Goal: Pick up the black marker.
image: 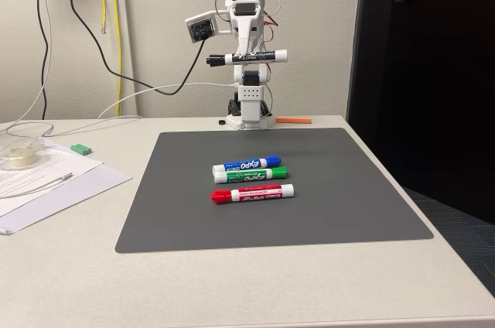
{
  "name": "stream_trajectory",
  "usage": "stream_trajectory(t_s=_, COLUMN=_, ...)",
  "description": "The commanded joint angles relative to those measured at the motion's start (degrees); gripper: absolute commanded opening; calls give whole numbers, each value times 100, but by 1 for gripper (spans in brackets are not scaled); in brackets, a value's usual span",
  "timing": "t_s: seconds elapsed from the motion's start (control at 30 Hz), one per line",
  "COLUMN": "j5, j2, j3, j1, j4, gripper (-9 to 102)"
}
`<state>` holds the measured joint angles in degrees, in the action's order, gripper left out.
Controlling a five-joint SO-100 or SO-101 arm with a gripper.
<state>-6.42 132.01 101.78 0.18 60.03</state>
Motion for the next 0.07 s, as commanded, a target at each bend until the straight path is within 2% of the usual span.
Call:
stream_trajectory(t_s=0.0, j5=53, j2=18, j3=-193, j1=26, j4=-97, gripper=0)
stream_trajectory(t_s=0.03, j5=53, j2=18, j3=-193, j1=35, j4=-97, gripper=0)
